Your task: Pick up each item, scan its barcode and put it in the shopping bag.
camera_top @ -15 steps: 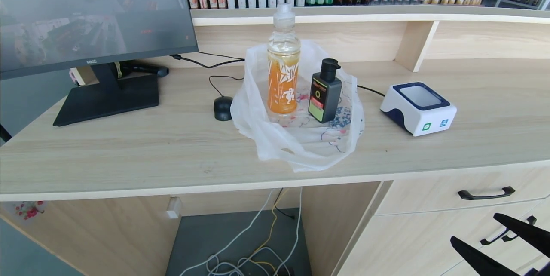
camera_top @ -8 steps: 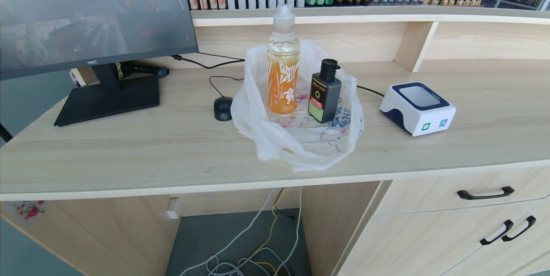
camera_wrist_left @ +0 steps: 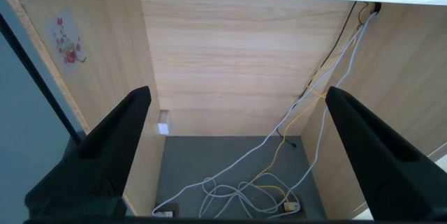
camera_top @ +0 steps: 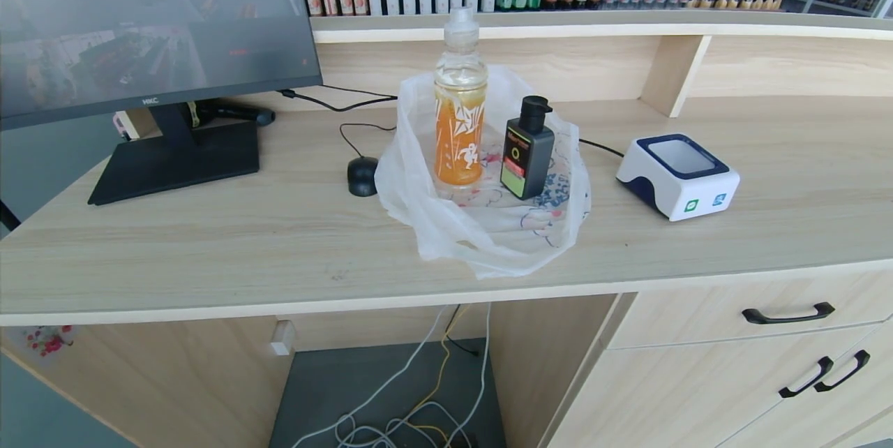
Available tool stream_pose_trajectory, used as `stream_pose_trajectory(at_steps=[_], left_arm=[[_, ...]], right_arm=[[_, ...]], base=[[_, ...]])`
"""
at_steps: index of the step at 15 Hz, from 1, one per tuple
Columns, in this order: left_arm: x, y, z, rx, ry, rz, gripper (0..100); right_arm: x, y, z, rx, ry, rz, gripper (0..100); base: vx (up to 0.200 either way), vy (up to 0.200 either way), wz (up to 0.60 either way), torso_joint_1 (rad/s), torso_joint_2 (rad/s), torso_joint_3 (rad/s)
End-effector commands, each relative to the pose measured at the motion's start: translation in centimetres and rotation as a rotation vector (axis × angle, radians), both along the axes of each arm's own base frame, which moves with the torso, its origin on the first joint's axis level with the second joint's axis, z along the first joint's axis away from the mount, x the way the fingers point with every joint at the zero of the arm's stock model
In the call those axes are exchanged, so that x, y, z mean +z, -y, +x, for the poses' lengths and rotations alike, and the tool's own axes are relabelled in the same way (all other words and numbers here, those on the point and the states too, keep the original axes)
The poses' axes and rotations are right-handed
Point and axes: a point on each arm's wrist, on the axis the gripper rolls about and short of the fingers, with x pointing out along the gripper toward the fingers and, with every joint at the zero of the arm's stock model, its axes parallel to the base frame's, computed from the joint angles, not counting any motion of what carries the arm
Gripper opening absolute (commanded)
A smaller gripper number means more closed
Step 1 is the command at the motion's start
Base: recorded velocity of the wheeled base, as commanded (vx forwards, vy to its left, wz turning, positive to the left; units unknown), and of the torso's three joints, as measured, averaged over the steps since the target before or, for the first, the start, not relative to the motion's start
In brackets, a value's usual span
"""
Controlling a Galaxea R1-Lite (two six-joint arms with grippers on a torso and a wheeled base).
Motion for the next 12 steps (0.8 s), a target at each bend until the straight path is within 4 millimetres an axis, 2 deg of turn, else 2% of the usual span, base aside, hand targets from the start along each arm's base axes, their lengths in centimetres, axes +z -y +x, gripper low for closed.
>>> stream_pose_trajectory(at_steps=[1,5,10,12], left_arm=[[0.0,0.0,0.0,0.000,0.001,0.000,100],[0.0,0.0,0.0,0.002,0.001,0.000,100],[0.0,0.0,0.0,0.000,0.001,-0.003,100],[0.0,0.0,0.0,0.002,0.001,-0.003,100]], right_arm=[[-0.1,0.0,-0.3,-0.080,0.029,0.005,100],[-0.4,-0.1,-1.4,-0.165,0.171,0.013,100],[-0.5,-0.1,-1.6,-0.177,0.194,0.022,100],[-0.5,-0.1,-1.6,-0.177,0.196,0.027,100]], base=[[0.000,0.000,0.00,0.000,0.00,0.000],[0.000,0.000,0.00,0.000,0.00,0.000],[0.000,0.000,0.00,0.000,0.00,0.000],[-0.200,0.000,0.00,0.005,0.00,0.005]])
